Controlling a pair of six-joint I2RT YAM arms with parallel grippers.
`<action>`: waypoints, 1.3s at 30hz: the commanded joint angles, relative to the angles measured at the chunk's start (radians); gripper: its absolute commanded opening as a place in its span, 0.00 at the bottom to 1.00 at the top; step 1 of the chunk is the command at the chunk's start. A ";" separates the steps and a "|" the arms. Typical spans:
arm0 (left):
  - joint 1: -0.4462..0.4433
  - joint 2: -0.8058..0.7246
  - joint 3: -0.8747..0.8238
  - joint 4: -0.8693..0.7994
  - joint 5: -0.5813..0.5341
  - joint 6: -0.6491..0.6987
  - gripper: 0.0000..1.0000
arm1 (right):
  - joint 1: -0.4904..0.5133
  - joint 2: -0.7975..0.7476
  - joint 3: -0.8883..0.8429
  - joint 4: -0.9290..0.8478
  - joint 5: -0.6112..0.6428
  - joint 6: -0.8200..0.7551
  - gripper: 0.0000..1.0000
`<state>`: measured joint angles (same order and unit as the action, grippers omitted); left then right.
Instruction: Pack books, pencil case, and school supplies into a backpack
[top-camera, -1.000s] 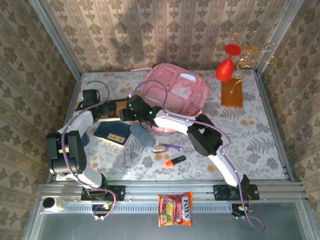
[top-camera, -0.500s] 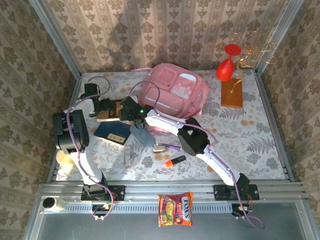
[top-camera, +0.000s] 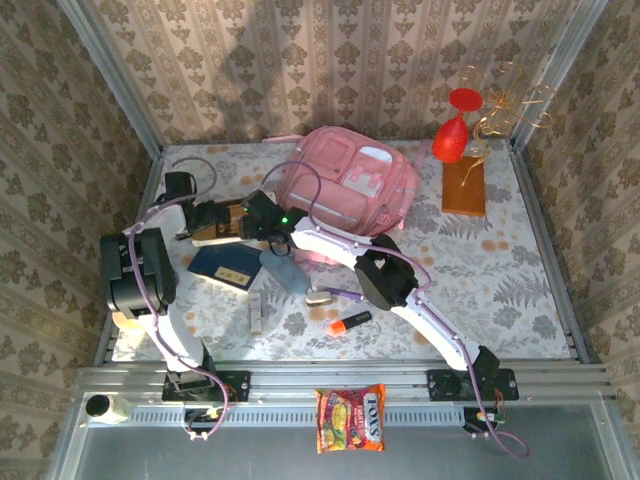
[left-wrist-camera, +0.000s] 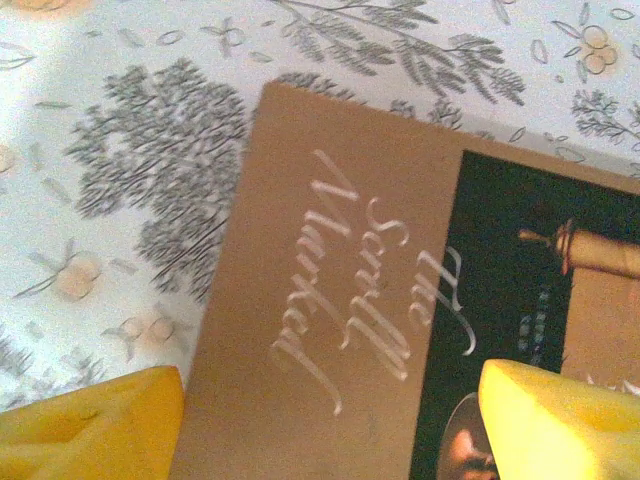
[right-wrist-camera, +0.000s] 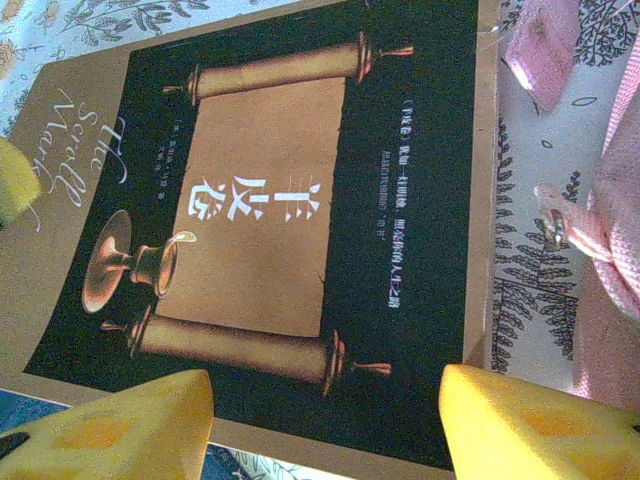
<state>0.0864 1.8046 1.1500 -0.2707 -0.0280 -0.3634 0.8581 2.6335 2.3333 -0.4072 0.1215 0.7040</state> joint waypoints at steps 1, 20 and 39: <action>0.018 -0.002 0.008 -0.012 -0.017 -0.035 0.80 | -0.006 0.047 -0.004 -0.037 -0.033 0.015 0.63; 0.025 0.018 -0.024 0.016 0.199 -0.087 0.54 | -0.015 0.027 -0.046 -0.008 -0.057 0.013 0.62; 0.047 -0.149 -0.130 0.155 0.281 -0.183 0.00 | -0.045 -0.081 -0.053 -0.044 -0.146 -0.053 0.69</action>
<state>0.1345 1.7229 1.0550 -0.1555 0.1326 -0.4770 0.8238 2.6164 2.3066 -0.3805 0.0593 0.6781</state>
